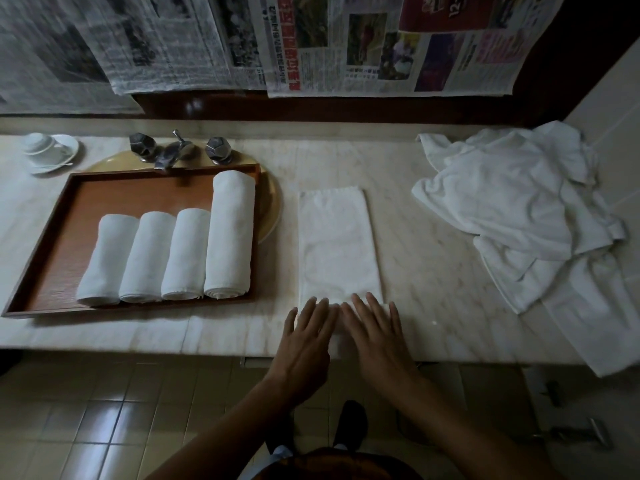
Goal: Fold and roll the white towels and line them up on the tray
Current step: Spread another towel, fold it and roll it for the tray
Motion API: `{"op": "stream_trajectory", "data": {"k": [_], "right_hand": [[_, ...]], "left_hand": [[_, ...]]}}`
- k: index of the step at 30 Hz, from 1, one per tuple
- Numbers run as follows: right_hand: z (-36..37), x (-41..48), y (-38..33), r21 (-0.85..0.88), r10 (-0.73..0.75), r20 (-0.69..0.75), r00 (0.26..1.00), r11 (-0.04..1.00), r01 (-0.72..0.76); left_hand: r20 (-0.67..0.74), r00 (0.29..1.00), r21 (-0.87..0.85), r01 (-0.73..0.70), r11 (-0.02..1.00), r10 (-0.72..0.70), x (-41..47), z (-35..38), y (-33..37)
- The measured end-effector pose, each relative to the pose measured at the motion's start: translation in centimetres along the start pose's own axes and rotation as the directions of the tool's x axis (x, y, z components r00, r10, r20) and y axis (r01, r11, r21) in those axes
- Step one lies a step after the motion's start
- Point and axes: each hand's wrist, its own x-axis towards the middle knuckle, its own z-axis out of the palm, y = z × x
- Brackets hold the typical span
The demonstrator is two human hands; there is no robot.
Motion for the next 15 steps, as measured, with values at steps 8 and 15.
{"op": "stream_trajectory", "data": {"k": [8,15], "right_hand": [[-2.6,3.1,1.3,0.071,-0.041,0.171,0.984,0.997,0.03],[-3.0,1.7,0.8,0.117,-0.067,0.252,0.965,0.992,0.038]], "left_hand": [[0.055,0.998,-0.017,0.017,1.0,-0.016,1.9,-1.4,-0.2],[0.089,0.996,0.047,-0.018,0.999,0.014,-0.2,-0.2,-0.9]]}}
